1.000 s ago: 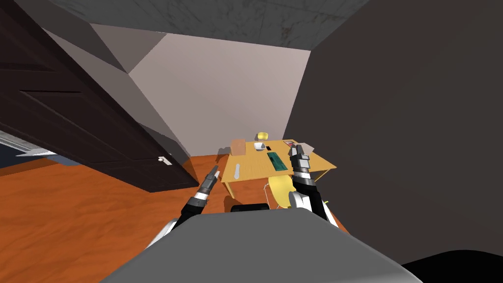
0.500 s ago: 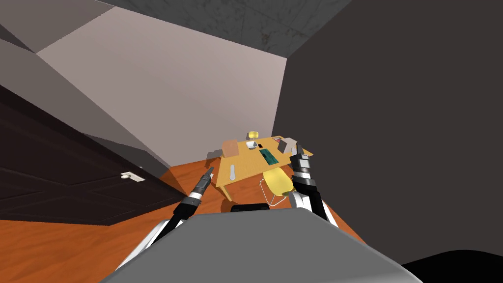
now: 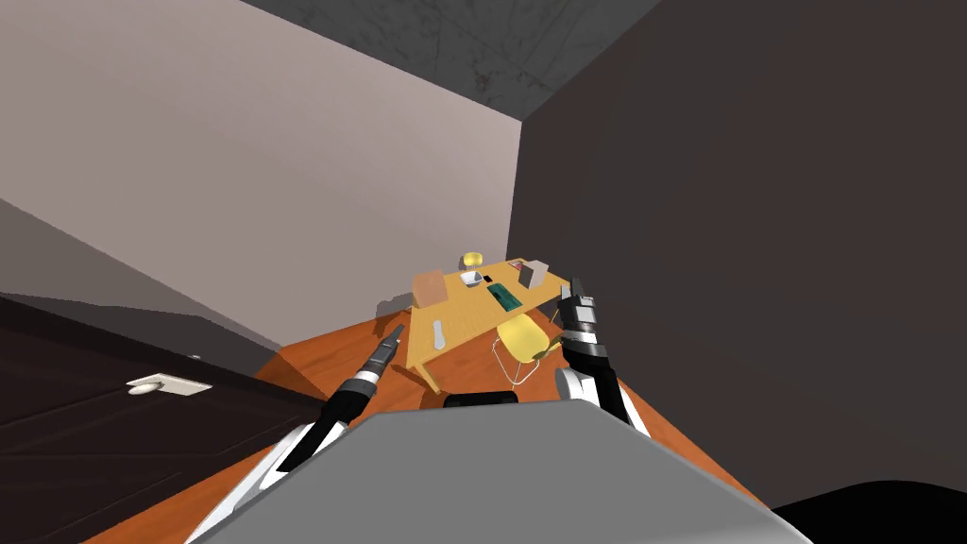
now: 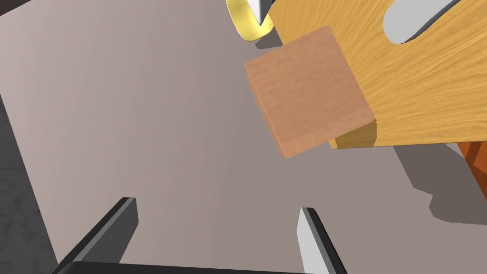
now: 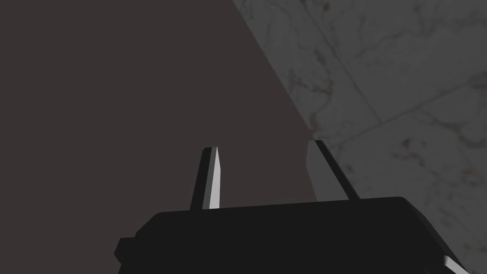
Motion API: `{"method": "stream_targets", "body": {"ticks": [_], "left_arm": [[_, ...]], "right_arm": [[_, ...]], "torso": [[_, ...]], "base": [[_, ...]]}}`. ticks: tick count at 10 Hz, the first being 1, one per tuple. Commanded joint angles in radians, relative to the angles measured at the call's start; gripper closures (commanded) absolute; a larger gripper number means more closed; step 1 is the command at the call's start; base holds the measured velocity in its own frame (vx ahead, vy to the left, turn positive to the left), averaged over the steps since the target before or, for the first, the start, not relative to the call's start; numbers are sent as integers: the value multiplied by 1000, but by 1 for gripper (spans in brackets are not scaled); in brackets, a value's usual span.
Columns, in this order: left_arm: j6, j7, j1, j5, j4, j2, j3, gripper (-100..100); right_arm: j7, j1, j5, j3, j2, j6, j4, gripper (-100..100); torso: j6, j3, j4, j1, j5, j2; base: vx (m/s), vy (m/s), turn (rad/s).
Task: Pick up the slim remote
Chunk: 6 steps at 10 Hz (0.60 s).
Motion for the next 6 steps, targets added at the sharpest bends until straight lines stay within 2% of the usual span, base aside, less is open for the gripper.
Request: {"method": "stream_targets", "body": {"ticks": [1,2,3,4,5,6], "left_arm": [[30,-12,9,6,-13,4,9,-100],[66,-30,13,21,-6,17,26,-100],[70,-30,13,21,-6,17,26,-100],[104,-50,17,37,1,29,43,-100],[109,-50,17,37,1,29,43,-100],[146,-69,23,55,10,40,60,-100]], "right_arm": [[0,0,0,0,0,0,0,0],[0,0,0,0,0,0,0,0],[0,0,0,0,0,0,0,0],[0,0,0,0,0,0,0,0],[0,0,0,0,0,0,0,0],[0,0,0,0,0,0,0,0]], "torso": [[0,0,0,0,0,0],[-1,0,0,0,0,0],[0,0,0,0,0,0],[-1,0,0,0,0,-1],[0,0,0,0,0,-1],[-1,0,0,0,0,-1]], "base": [[-40,54,-190],[-40,56,-328],[-34,50,-183],[-40,48,-312],[-38,45,-218],[-44,37,-401]]}}
